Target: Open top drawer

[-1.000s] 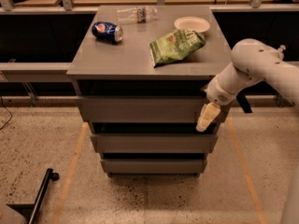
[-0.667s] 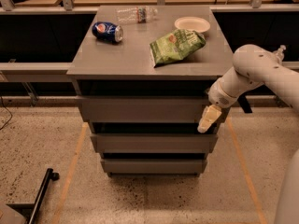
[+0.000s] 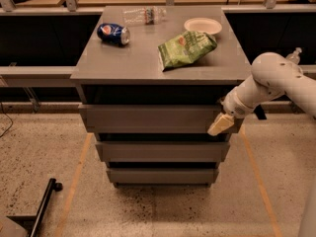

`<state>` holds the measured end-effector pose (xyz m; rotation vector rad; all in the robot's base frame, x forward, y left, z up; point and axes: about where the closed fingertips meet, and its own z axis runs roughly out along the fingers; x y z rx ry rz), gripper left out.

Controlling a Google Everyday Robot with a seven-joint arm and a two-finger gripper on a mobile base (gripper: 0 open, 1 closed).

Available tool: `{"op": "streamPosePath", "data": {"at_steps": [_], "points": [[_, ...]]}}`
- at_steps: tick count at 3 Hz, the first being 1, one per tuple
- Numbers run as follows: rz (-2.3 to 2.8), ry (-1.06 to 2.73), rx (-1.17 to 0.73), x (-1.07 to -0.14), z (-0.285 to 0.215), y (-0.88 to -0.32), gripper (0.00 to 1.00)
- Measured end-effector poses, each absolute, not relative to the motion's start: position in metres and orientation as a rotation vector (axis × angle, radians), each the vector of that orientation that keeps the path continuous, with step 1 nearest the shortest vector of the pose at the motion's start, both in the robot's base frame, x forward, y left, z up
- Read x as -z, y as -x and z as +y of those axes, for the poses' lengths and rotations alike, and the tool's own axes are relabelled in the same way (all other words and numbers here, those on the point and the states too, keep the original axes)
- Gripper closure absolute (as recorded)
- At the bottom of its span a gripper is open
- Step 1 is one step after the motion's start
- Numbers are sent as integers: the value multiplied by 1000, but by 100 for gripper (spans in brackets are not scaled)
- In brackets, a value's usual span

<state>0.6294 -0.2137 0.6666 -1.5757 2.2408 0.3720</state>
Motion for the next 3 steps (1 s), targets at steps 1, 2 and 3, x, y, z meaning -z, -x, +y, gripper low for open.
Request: {"op": "streamPosePath", "data": {"at_steps": [1, 2, 3], "points": [[2241, 1576, -372, -675, -214, -629, 64], [2241, 1576, -372, -679, -214, -629, 63], [2244, 1590, -384, -676, -211, -626, 31]]}}
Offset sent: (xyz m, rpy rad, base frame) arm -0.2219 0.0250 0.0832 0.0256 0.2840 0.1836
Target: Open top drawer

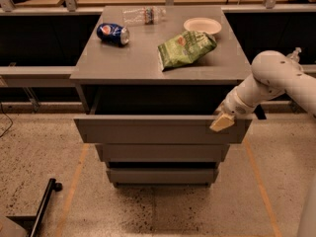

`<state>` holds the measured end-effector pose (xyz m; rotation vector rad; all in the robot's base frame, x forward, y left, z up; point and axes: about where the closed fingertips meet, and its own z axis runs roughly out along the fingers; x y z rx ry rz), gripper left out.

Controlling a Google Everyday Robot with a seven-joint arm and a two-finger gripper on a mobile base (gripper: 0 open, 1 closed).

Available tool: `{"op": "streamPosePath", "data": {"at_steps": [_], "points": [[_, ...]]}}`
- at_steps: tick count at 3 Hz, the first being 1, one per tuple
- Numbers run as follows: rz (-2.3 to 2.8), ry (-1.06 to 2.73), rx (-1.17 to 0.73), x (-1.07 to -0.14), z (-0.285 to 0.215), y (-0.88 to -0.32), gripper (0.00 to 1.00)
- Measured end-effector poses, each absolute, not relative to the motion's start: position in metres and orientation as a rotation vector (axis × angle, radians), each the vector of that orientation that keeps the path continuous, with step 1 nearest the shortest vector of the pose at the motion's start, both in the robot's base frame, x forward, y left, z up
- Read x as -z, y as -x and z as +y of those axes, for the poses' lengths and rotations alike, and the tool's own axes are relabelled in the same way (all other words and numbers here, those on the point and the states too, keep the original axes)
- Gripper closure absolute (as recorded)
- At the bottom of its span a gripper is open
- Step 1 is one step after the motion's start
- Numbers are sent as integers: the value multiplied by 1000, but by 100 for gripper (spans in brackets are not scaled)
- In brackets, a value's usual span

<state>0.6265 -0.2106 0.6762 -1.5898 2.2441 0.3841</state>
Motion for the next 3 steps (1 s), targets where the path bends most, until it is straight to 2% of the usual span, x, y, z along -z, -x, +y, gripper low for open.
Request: {"op": "streamPosePath", "data": {"at_steps": [1, 2, 3], "points": [[2258, 1634, -415, -674, -205, -615, 9], [2324, 1605, -496, -671, -205, -578, 0], [2374, 1583, -557, -668, -206, -554, 0]]}}
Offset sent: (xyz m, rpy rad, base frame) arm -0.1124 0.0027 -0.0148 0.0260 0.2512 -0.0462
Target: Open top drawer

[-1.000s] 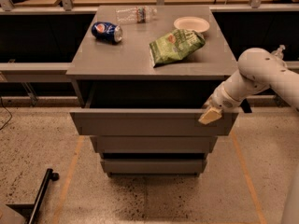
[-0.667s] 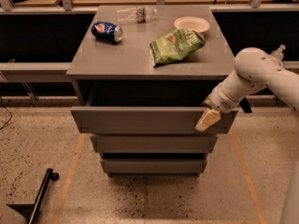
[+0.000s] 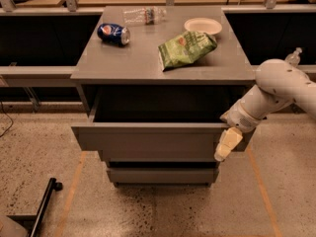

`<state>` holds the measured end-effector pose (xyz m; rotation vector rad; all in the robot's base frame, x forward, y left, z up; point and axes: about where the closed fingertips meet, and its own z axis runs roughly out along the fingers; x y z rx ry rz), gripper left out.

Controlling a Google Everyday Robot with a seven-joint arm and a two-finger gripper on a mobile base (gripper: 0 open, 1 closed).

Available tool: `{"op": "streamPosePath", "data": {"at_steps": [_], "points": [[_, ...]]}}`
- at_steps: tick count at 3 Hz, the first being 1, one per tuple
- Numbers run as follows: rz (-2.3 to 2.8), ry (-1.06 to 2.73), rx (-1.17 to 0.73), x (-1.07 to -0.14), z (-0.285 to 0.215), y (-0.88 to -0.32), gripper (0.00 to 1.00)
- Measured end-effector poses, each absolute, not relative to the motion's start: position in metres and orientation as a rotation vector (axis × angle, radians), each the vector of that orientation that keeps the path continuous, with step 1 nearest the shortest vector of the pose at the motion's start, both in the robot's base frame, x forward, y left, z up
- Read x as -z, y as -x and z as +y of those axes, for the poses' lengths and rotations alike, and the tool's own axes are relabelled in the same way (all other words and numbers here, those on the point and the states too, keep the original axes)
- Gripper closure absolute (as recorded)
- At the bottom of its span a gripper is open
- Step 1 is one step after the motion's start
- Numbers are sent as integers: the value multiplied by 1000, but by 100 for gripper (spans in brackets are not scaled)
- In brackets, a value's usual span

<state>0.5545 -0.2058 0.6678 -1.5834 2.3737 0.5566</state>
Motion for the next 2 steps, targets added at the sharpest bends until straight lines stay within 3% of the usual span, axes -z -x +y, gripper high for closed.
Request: {"op": "streamPosePath", "data": {"at_steps": [2], "points": [[2449, 1552, -641, -667, -210, -523, 0]]}}
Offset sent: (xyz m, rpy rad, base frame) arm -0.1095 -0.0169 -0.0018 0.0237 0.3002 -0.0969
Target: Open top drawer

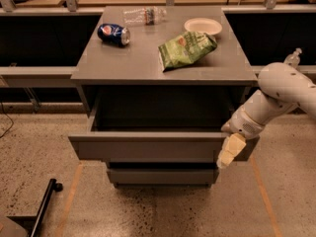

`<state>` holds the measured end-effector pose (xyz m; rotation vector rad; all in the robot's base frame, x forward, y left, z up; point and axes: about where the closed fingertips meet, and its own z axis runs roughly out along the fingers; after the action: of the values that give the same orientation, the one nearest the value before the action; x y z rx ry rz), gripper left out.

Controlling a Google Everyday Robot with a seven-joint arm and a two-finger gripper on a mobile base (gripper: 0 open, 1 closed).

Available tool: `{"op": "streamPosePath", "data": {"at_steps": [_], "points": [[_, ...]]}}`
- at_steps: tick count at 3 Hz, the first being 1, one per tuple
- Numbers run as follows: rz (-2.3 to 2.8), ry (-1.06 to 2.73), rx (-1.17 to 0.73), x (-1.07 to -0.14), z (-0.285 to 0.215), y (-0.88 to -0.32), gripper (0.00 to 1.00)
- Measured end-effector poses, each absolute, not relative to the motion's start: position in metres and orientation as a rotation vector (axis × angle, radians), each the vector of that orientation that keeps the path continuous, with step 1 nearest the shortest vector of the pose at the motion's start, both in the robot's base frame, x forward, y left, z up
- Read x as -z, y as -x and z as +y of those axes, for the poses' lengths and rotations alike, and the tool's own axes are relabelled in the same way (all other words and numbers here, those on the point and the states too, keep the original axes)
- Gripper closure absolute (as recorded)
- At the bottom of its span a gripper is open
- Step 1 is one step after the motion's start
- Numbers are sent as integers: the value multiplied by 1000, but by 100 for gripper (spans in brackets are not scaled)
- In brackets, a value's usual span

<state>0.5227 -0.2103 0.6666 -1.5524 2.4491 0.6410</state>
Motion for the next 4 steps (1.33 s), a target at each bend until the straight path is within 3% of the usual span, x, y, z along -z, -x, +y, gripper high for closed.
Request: {"op": "streamPosePath", "data": {"at_steps": [4], "points": [[2418, 1608, -713, -722, -202, -479, 0]]}}
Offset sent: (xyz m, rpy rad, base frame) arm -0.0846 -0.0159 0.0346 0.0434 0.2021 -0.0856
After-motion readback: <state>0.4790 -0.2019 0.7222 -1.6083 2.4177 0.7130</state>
